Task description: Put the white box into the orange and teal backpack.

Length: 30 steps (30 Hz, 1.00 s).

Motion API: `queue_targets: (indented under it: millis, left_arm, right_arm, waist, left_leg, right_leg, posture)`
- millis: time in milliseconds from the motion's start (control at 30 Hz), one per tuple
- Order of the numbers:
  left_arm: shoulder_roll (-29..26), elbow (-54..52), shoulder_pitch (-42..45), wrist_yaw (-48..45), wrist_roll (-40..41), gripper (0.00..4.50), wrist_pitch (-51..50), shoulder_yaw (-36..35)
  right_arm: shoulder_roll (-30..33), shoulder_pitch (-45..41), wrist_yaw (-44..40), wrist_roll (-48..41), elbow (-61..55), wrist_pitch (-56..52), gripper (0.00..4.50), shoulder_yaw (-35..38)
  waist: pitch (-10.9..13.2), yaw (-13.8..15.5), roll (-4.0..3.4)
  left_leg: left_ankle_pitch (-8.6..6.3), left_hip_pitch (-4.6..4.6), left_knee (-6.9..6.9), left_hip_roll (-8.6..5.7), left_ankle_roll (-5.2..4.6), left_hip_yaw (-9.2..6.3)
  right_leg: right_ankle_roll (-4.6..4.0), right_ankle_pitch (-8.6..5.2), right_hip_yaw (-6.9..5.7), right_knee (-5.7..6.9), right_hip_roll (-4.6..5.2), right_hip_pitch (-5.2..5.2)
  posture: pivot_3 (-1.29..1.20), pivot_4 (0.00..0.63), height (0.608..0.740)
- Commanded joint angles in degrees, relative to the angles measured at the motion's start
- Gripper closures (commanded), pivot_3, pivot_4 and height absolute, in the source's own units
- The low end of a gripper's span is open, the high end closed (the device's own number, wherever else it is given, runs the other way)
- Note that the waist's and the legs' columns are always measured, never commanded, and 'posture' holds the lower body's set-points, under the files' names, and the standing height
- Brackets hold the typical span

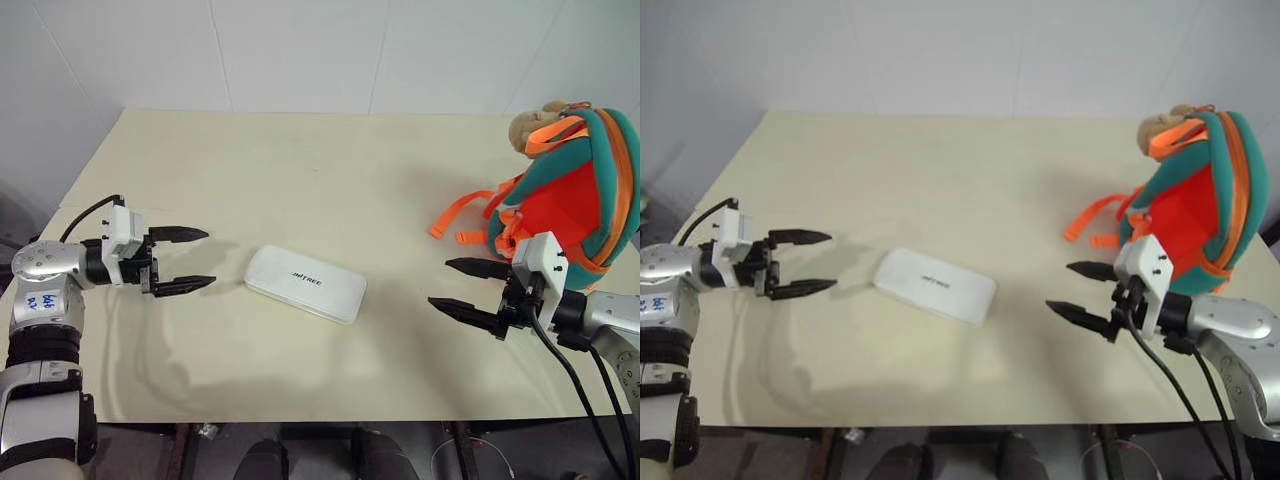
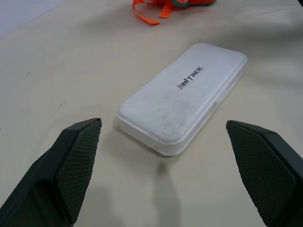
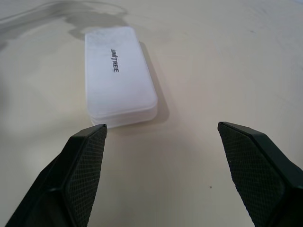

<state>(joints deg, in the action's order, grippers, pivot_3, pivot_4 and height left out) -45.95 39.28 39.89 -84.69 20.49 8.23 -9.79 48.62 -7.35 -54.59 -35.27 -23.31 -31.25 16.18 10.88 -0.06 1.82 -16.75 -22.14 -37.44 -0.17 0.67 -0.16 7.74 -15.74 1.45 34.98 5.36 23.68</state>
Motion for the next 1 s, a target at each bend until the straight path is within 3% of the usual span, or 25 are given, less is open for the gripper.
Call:
queue_targets:
  millis: [33, 200, 567, 700, 767, 1000]
  left_arm:
    - [-0.3, 0.4, 2.4, -0.6, -0.4, 0.0, -0.3, 0.5]
    - [1.2, 2.7, 3.6, 1.2, -1.6, 0.0, 1.1, 0.8]
    - [4.1, 3.8, 4.5, 6.9, -2.1, 0.0, 1.1, -0.2]
    - [4.2, 3.6, 3.6, 11.9, -2.5, 0.89, -4.4, -0.1]
    - [3.7, 2.3, 3.4, 14.5, -4.6, 1.56, -9.2, 1.9]
    - [3.3, 4.7, 6.2, 10.8, -6.2, 3.75, -8.6, 4.0]
  right_arm:
    - [-0.3, -1.5, 1.4, -1.7, -2.9, 0.1, 0.03, 1.3]
    - [-2.0, -1.3, 3.3, -1.6, -3.2, 0.5, 0.03, 0.9]
    - [-3.4, -7.1, 10.1, 3.6, -4.2, -4.2, 0.03, -8.3]
    - [-6.5, -9.7, 16.2, 7.3, -2.8, -6.3, 0.95, -11.7]
    - [-6.9, -10.7, 16.7, 7.5, -3.3, -7.2, 1.66, -12.5]
    - [-7.9, -11.2, 19.0, 10.0, -4.3, -7.1, 4.05, -14.0]
  waist:
    - [0.0, 0.0, 0.0]
    - [0.0, 0.0, 0.0]
    - [0.0, 0.0, 0.0]
    - [0.0, -0.1, 0.0]
    - [0.0, -0.1, 0.0]
    - [0.0, 0.1, 0.0]
  left_leg:
    - [0.0, 0.01, 0.0, -0.01, 0.0, 0.0]
    - [0.0, 0.01, -0.02, -0.01, 0.0, -0.02]
    - [0.0, -0.03, -0.11, 0.01, 0.0, -0.06]
    - [0.0, -0.04, -0.1, 0.0, 0.0, -0.07]
    - [0.0, -0.05, -0.1, -0.01, 0.0, -0.08]
    - [0.0, -0.11, -0.1, -0.03, 0.0, -0.12]
  right_leg:
    - [0.0, 0.0, 0.0, 0.0, 0.01, -0.01]
    - [0.0, 0.0, -0.03, 0.01, 0.0, -0.02]
    - [0.01, 0.01, -0.04, 0.07, 0.0, 0.0]
    - [0.01, 0.01, -0.03, 0.07, 0.02, 0.01]
    - [0.01, 0.01, -0.03, 0.08, 0.02, 0.02]
    - [0.01, 0.01, -0.16, 0.02, 0.01, 0.01]
  posture:
    - [0.0, 0.15, 0.74]
    - [0.0, 0.15, 0.74]
    - [0.0, 0.15, 0.74]
    - [0.0, 0.15, 0.74]
    - [0.0, 0.15, 0.74]
    - [0.0, 0.15, 0.74]
